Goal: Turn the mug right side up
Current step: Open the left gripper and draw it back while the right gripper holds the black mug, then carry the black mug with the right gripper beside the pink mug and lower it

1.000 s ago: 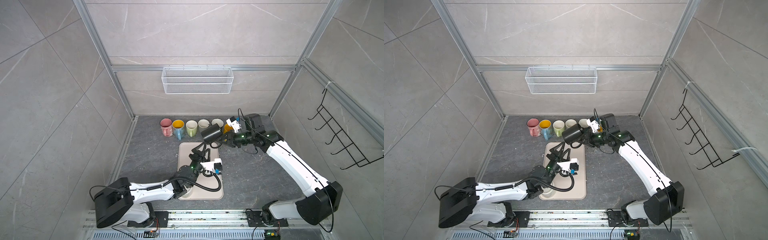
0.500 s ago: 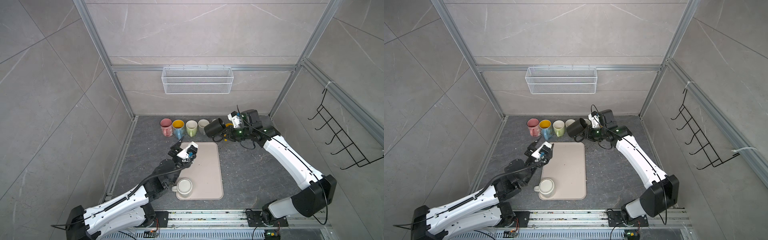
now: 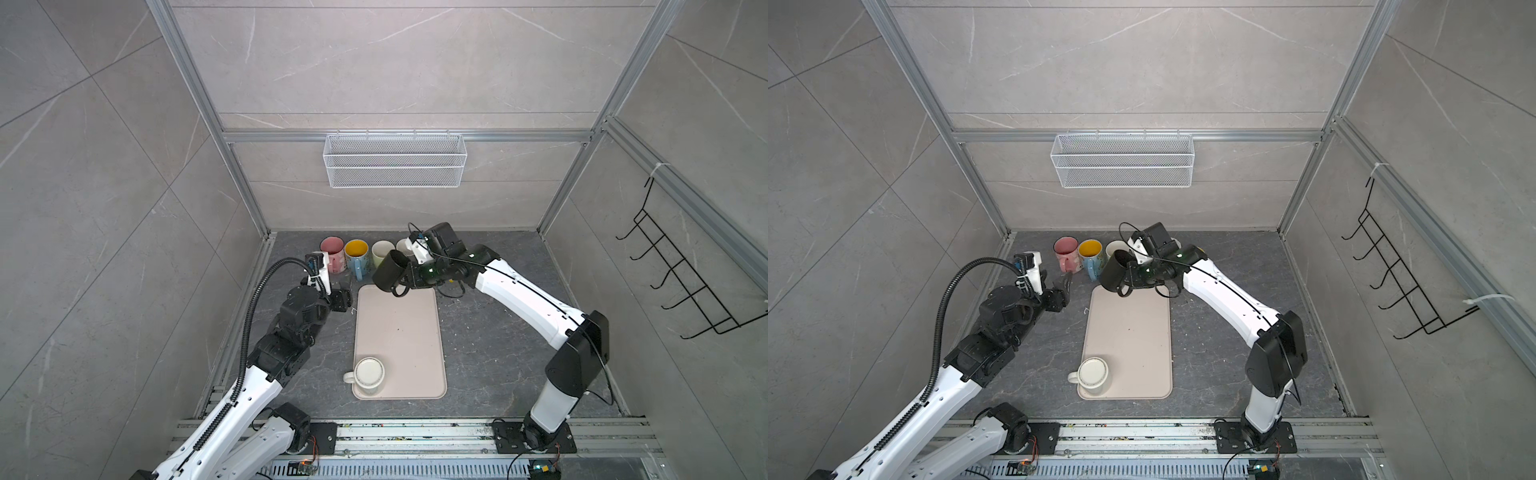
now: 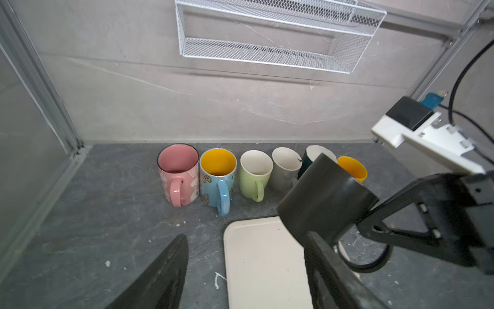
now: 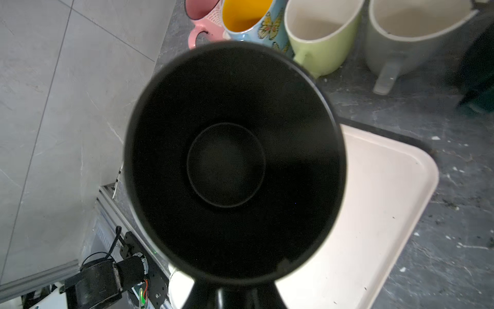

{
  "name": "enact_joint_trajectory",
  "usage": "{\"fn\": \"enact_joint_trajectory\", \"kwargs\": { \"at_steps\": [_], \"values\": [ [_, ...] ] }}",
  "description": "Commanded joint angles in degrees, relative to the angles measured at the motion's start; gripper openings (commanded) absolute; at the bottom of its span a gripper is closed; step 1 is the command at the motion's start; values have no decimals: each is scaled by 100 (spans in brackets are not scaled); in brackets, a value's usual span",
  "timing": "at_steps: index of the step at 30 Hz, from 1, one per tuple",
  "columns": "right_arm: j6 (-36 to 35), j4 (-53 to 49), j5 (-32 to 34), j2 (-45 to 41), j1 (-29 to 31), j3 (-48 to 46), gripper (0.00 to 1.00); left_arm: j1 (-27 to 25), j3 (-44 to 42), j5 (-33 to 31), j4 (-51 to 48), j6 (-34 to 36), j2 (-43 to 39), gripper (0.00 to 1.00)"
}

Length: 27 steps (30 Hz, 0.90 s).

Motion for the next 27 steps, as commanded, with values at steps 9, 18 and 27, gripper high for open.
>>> {"fn": "enact_joint_trajectory", "kwargs": {
  "at_steps": [9, 18, 27],
  "values": [
    [-754, -729, 671, 1469, 921, 1954, 0, 1534, -562, 2254, 665, -2113, 125, 71],
    [-1089, -1667, 1427, 2815, 1459, 3776, 0, 2437, -923, 2958, 732, -2730, 22, 71],
    [-1005, -1862, 2043, 3718, 1700, 4856, 0, 2566, -1129, 2678, 279, -2613, -610, 71]
  ]
}}
